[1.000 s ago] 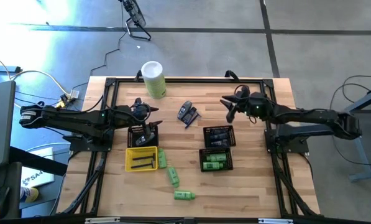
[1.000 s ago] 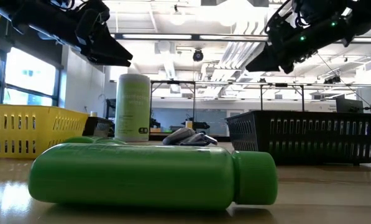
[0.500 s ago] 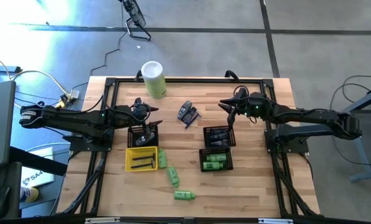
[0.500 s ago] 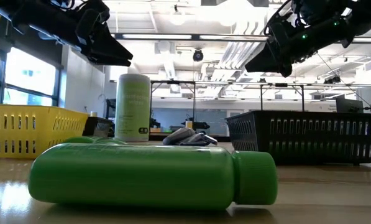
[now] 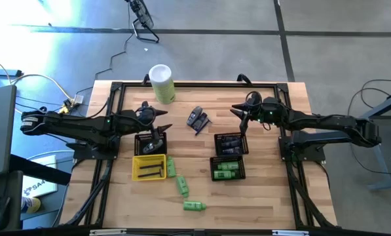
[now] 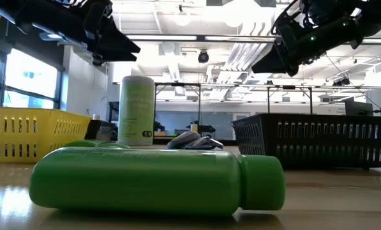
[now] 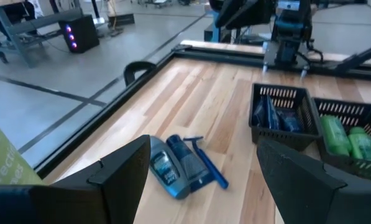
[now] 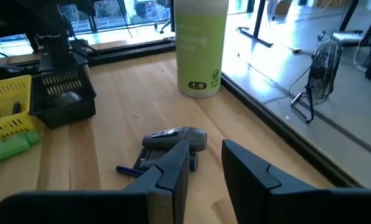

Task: Pick & Place Travel size toiletries
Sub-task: Put the gray deodorant bottle into the top left black bin

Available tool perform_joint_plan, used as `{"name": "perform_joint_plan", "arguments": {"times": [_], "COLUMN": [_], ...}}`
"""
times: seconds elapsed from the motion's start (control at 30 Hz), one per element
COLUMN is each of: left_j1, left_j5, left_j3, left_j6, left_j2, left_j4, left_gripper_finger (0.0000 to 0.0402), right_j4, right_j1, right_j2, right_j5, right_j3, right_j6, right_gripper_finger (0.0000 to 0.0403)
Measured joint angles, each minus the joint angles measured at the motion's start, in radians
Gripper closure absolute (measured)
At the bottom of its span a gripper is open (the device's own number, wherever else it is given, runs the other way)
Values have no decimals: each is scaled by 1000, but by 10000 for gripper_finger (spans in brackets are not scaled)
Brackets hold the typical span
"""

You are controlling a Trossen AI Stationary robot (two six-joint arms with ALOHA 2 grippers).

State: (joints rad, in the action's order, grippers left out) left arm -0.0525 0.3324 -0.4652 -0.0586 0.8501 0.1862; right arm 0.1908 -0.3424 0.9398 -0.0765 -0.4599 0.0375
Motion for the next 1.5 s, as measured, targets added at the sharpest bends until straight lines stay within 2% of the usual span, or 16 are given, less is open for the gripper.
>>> {"name": "perform_joint_plan", "arguments": {"times": [0.33, 0.63, 1.0, 1.5], "left_j1": [0, 0, 0, 0], "left_j5": [-5, -7, -7, -6], "left_j3": [0, 0, 0, 0], "left_j6": [-59, -70, -59, -59], "left_j2": [6, 6, 6, 6], "left_j4": [-1, -8, -10, -9], "left_gripper_finger": [114, 114, 114, 114], "right_j4": [68, -4, 30, 31], "right_j1": [-13, -24, -11, -14], "right_j2": [0, 0, 0, 0], "right_j5": [-31, 27, 24, 24], "right_j3": [0, 12, 27, 27], "right_j6": [-52, 101, 147, 127], "right_gripper_finger": [314, 314, 314, 314]}}
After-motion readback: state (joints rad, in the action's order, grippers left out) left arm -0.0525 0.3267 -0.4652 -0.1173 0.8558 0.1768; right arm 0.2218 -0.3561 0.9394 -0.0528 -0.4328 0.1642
